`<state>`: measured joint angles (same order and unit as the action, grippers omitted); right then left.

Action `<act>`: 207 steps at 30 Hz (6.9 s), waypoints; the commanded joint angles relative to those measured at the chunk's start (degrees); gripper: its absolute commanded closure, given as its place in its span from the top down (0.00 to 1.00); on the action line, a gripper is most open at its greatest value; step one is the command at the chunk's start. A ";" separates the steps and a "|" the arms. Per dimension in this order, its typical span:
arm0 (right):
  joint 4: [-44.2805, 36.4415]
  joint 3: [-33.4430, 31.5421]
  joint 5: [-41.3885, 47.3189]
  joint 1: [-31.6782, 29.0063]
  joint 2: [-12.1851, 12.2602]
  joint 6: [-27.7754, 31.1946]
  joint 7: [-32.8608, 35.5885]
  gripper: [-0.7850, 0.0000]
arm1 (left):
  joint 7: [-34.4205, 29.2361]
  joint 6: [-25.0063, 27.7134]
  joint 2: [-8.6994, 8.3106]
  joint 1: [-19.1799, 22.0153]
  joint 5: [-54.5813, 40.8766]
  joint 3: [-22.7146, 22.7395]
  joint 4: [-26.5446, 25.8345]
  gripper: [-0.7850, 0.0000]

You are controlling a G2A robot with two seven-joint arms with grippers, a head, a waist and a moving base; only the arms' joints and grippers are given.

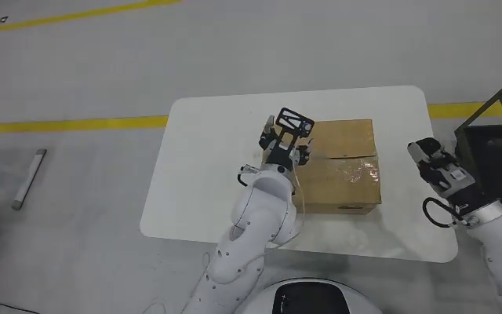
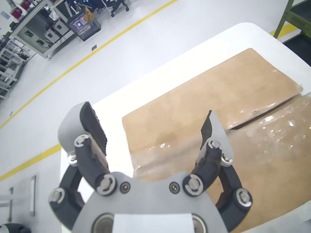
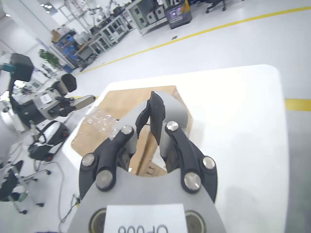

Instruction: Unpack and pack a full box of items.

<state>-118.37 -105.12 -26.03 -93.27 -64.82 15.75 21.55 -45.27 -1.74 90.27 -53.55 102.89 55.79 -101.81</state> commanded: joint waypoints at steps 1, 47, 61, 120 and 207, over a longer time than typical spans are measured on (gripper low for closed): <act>0.73 0.48 5.98 1.22 0.17 0.97 4.51 0.40 | -0.82 1.39 -0.52 -2.72 0.68 2.55 -3.79 1.00; 5.46 7.89 19.88 20.40 3.50 -13.25 35.36 0.87 | -2.57 4.19 -1.57 -8.32 3.57 7.79 -9.76 1.00; -2.67 18.18 -25.58 13.53 4.25 4.22 23.12 1.00 | -2.16 3.91 -1.82 -10.26 4.52 10.35 -10.33 1.00; 6.65 18.26 -46.58 18.77 4.76 4.17 16.45 0.45 | 1.12 0.45 0.77 -3.77 -3.17 4.79 -0.06 0.44; 30.37 23.11 -1.40 40.95 3.57 -8.50 27.97 0.00 | -4.99 3.21 2.42 -6.84 -0.14 5.78 -5.25 1.00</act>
<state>-88.31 -82.63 -26.57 -52.62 -61.26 7.06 49.35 -50.23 1.44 92.69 -60.35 102.74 61.50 -107.02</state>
